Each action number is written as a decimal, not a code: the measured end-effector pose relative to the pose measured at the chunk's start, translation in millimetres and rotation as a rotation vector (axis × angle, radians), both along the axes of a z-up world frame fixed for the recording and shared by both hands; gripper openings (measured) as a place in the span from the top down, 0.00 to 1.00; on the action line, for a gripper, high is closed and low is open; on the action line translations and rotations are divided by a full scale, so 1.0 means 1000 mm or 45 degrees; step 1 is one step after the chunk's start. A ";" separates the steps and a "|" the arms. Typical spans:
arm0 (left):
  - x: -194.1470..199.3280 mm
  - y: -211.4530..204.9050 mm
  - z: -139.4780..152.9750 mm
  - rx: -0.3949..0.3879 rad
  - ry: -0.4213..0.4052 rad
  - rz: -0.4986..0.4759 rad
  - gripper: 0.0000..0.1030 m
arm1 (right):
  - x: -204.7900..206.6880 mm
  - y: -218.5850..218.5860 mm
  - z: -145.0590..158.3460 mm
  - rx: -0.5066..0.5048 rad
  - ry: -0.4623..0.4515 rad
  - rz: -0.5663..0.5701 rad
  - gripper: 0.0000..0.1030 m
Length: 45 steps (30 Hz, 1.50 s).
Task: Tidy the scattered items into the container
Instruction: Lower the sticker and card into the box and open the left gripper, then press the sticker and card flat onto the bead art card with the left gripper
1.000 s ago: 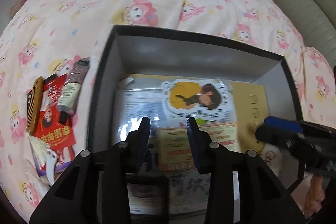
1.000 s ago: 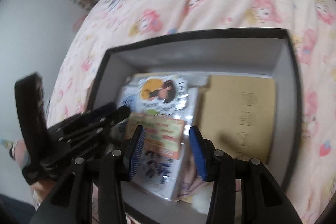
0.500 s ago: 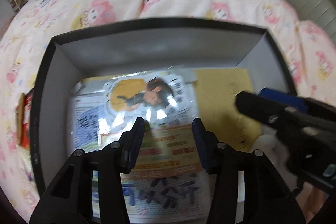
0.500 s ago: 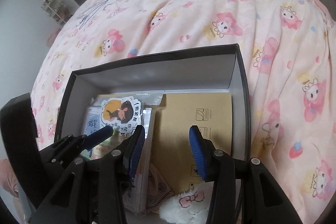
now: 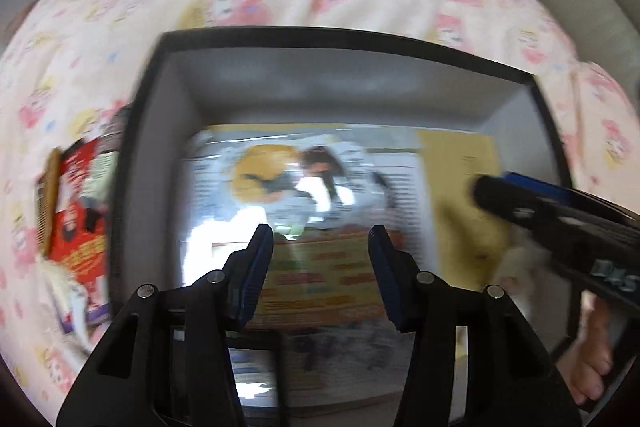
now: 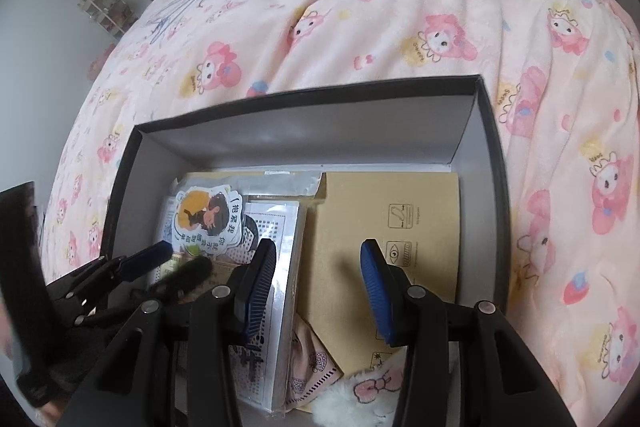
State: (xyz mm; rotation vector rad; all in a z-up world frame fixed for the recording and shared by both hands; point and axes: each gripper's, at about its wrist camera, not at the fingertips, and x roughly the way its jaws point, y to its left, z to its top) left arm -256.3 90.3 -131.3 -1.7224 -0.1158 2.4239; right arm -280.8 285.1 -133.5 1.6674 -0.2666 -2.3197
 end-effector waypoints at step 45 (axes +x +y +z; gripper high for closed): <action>-0.060 -0.038 -0.004 -0.019 -0.051 0.154 0.59 | -0.025 -0.013 -0.017 0.064 -0.059 0.066 0.60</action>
